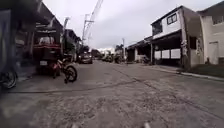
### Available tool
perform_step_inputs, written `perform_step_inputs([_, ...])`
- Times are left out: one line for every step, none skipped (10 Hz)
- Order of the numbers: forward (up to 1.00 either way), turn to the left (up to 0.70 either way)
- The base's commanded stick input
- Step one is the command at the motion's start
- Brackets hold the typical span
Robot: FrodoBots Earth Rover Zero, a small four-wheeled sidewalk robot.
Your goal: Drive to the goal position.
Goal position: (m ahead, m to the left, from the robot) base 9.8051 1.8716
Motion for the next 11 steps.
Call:
perform_step_inputs([0.70,0.00])
perform_step_inputs([0.70,0.00])
perform_step_inputs([0.70,0.00])
perform_step_inputs([0.70,0.00])
perform_step_inputs([0.70,0.00])
perform_step_inputs([0.70,0.00])
perform_step_inputs([0.70,0.00])
perform_step_inputs([0.70,0.00])
perform_step_inputs([0.70,0.00])
perform_step_inputs([0.70,0.00])
perform_step_inputs([0.70,0.00])
